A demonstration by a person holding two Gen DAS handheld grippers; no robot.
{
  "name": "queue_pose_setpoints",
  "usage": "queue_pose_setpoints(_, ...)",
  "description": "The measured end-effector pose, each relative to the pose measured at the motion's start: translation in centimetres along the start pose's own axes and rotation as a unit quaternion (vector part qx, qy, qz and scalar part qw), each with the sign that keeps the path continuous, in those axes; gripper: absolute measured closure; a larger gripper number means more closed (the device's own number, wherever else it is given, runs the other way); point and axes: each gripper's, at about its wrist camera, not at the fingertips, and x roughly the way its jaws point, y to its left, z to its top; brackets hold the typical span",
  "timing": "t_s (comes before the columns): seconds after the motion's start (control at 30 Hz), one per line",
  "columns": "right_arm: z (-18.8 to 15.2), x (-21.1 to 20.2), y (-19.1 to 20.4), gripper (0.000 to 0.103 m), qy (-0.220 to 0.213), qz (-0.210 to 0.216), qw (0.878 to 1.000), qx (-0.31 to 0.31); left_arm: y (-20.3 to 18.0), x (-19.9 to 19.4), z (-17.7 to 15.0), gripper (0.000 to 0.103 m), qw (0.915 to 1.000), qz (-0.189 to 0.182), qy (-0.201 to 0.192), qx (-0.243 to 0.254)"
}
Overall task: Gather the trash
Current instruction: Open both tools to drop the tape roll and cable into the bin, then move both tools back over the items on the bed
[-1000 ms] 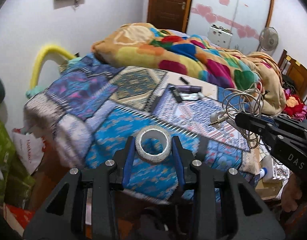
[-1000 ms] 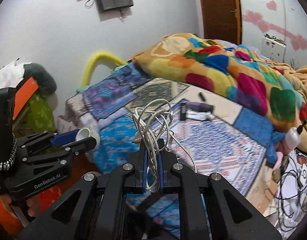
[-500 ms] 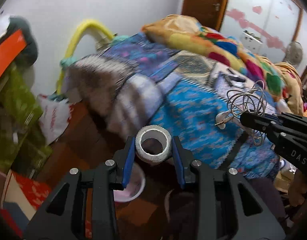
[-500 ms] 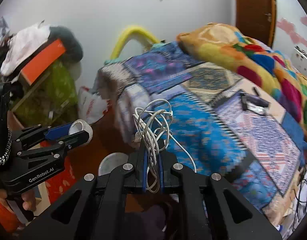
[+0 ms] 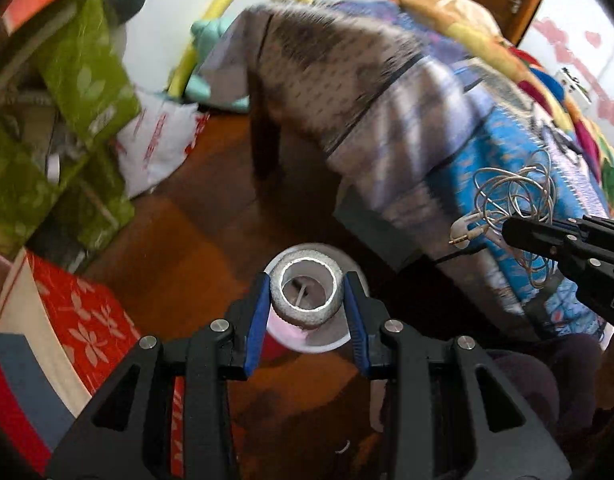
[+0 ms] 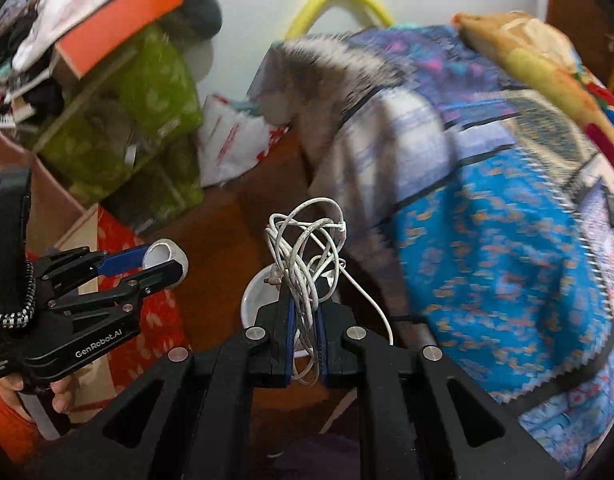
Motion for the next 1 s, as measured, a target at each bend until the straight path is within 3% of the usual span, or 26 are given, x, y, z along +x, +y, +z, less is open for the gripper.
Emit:
queue_pose_setpoints(0.23,0.8,5.8,1.5,0.092,0.069,0.032,0.997,-0.019,2.8,4.0,-1.1,0.067,0.9985,0.006,0.040,-0.037)
queue_pose_setpoints(0.4,1.4,8.2,1.5,0.068,0.105,0.064,0.992,-0.013,3.1,5.8,-0.9,0.067,0.9972,-0.005,0.055,-0.050)
queue_pose_setpoints(0.67,1.7,7.5,0.5,0.067,0.096,0.046,0.994,-0.015,1.2,7.3,0.6,0.064,0.9962,-0.028,0.070,-0.046)
queue_pose_setpoints(1.0,1.5,5.6,-0.1,0.067,0.075,0.025,0.997,-0.025,-0.3,6.2,1.0,0.063,0.9970,-0.006,0.070,-0.033)
